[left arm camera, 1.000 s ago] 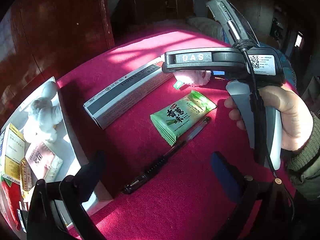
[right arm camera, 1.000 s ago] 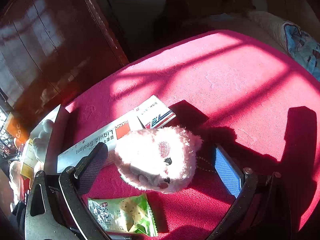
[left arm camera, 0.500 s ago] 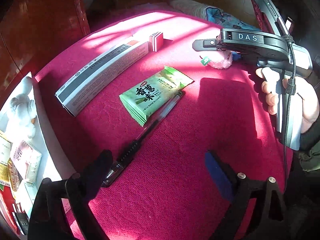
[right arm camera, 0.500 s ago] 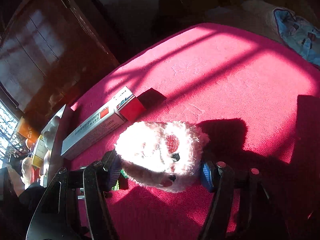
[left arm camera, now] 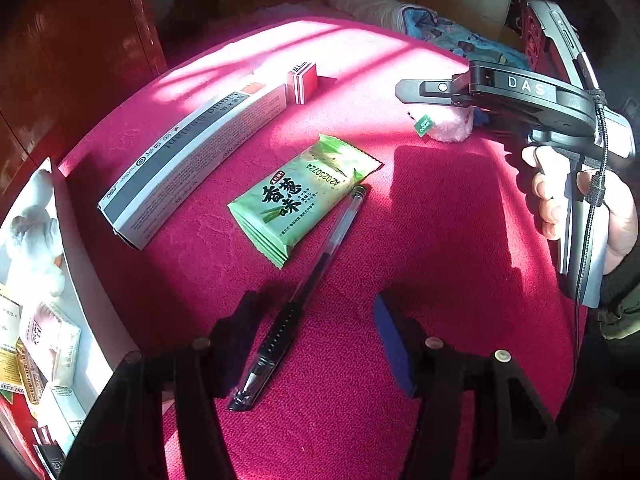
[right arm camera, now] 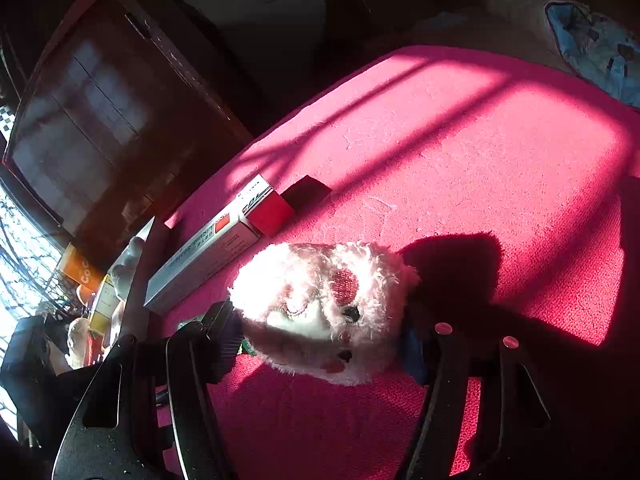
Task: Organize objects
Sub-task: 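Grasp the black pen with the left gripper while the right gripper grasps the pink fluffy plush, then lift the black pen with the left gripper while the right gripper carries the pink plush toward the tray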
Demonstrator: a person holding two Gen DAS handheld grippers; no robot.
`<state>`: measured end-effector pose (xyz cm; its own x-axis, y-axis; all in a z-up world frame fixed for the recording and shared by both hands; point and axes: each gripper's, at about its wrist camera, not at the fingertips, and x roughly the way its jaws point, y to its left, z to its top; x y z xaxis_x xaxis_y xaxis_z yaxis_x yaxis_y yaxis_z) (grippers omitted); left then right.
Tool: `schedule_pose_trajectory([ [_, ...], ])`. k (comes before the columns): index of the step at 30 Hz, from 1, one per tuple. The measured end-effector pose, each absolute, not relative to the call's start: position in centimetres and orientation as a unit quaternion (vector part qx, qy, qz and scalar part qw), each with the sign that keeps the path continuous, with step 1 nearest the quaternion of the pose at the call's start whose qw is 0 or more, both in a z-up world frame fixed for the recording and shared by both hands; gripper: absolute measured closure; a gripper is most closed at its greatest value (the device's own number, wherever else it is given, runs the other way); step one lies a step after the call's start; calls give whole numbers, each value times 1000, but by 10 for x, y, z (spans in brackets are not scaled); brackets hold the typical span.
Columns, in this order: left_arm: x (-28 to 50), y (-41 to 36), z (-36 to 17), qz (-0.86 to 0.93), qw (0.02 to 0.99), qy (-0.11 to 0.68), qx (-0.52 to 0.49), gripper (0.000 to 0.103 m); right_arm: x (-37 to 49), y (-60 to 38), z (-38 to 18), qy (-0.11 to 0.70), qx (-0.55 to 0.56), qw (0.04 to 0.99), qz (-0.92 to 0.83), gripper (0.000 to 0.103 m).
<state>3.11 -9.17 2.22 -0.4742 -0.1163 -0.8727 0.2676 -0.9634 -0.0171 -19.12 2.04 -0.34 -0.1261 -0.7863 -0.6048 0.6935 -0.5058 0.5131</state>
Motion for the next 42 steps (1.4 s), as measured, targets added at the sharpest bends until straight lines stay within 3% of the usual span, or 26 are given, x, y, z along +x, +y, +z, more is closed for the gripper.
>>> schedule_pose_trajectory([
  [2, 31, -89, 22, -856, 86, 88, 503, 51, -191, 20, -4, -53, 439, 495, -748, 38],
  [5, 32, -79, 24, -856, 48, 103, 504, 64, -192, 21, -3, -55, 439, 495, -748, 38],
  [10, 29, -72, 23, -857, 73, 68, 506, 73, -192, 21, -3, -56, 440, 495, -747, 38],
  [15, 30, -72, 23, -859, 119, 65, 494, 95, -193, 20, -3, -55, 439, 495, -748, 38],
  [26, 31, -56, 37, -872, 215, 12, 440, 96, -172, 28, 19, -33, 398, 509, -763, 40],
  [42, 50, -45, 59, -890, 225, 7, 396, 95, -152, 36, 43, -43, 378, 520, -765, 39],
])
